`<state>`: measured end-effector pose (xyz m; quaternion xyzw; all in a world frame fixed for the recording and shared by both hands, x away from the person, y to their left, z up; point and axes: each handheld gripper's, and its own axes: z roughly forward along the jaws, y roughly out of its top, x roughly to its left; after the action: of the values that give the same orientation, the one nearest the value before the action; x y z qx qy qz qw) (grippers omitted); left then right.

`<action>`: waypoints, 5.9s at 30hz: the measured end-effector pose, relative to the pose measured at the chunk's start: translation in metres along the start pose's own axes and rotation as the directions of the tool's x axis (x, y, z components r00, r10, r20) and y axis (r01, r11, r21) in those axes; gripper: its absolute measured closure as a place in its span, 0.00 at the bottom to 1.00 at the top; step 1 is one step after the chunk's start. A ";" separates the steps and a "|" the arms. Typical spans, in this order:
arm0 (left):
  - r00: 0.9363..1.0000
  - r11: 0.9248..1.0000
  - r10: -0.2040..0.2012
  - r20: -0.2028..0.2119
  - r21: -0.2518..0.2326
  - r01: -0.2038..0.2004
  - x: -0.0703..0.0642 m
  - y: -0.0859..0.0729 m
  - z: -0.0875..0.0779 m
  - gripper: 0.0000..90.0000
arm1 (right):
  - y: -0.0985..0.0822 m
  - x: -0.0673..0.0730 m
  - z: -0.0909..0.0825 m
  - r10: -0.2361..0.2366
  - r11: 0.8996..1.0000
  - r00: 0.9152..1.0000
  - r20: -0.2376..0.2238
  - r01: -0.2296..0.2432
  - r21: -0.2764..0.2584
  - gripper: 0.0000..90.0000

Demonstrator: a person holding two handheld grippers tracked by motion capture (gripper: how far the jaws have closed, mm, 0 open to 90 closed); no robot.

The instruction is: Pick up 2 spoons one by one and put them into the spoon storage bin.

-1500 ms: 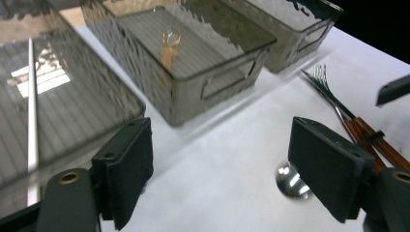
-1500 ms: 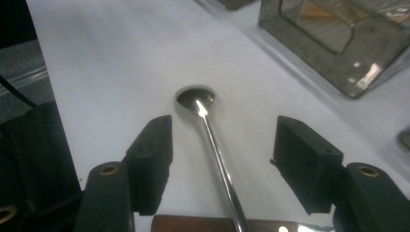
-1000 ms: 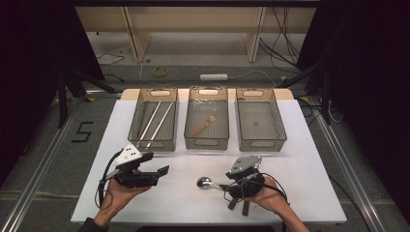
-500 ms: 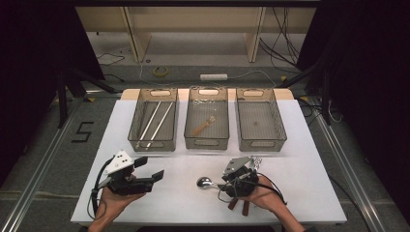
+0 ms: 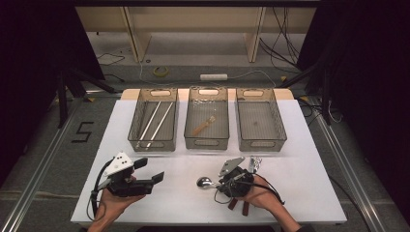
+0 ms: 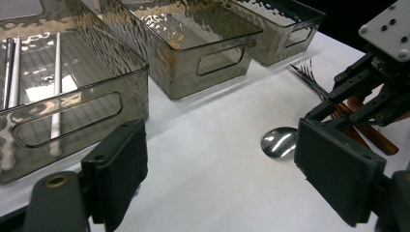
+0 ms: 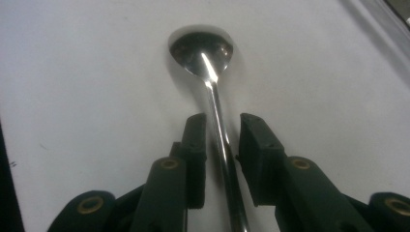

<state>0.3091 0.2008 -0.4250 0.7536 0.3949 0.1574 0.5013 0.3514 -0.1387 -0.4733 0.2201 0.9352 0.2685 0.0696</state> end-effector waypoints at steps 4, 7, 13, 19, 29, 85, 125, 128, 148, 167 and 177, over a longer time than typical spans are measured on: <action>1.000 1.000 0.005 -0.001 0.002 -0.005 -0.001 0.000 0.001 0.21 | 0.001 0.000 0.002 0.006 1.000 1.000 -0.001 -0.006 0.004 0.87; 1.000 1.000 0.010 0.001 0.007 -0.010 -0.001 0.000 0.001 0.21 | 0.002 -0.001 0.002 -0.009 1.000 1.000 -0.011 0.009 0.005 0.91; 1.000 1.000 0.024 -0.001 0.013 -0.024 -0.003 0.000 0.002 0.21 | 0.003 0.000 0.001 -0.016 1.000 1.000 -0.021 0.016 0.011 0.96; 1.000 0.999 0.031 -0.002 0.018 -0.031 -0.003 0.000 0.002 0.21 | 0.003 -0.001 -0.002 -0.012 1.000 1.000 -0.028 0.012 0.003 1.00; 0.999 0.999 0.034 -0.009 0.019 -0.034 -0.003 0.000 0.002 0.21 | 0.006 -0.003 -0.010 -0.020 0.999 1.000 -0.021 0.019 -0.030 1.00; 1.000 0.999 0.013 -0.026 -0.035 -0.014 -0.001 0.001 -0.001 0.21 | 0.127 -0.121 -0.025 0.304 0.933 0.935 0.185 -0.252 -0.259 1.00; 0.999 0.999 0.034 -0.015 -0.032 -0.035 -0.005 0.001 0.000 0.20 | 0.147 -0.152 0.017 0.376 0.918 0.900 0.219 -0.330 -0.220 0.97; 0.999 0.999 0.034 -0.015 -0.030 -0.034 -0.005 0.001 0.000 0.20 | 0.148 -0.151 0.020 0.386 0.913 0.901 0.199 -0.342 -0.222 0.78; 0.999 0.999 0.030 -0.023 -0.035 -0.031 -0.005 0.001 0.000 0.20 | 0.135 -0.094 -0.025 0.272 0.920 0.959 0.084 -0.233 -0.314 0.46; 1.000 0.999 0.018 -0.016 -0.044 -0.019 -0.005 0.001 -0.001 0.20 | 0.071 -0.042 -0.046 0.226 0.906 0.974 0.016 -0.205 -0.370 0.33; 1.000 0.999 0.018 -0.019 -0.044 -0.019 -0.005 0.002 0.000 0.20 | 0.041 -0.028 -0.046 0.214 0.922 0.977 -0.004 -0.203 -0.330 0.32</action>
<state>0.3071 0.1968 -0.4229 0.7445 0.3889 0.1775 0.5127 0.3804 -0.1416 -0.4126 0.3081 0.8473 0.4228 0.0914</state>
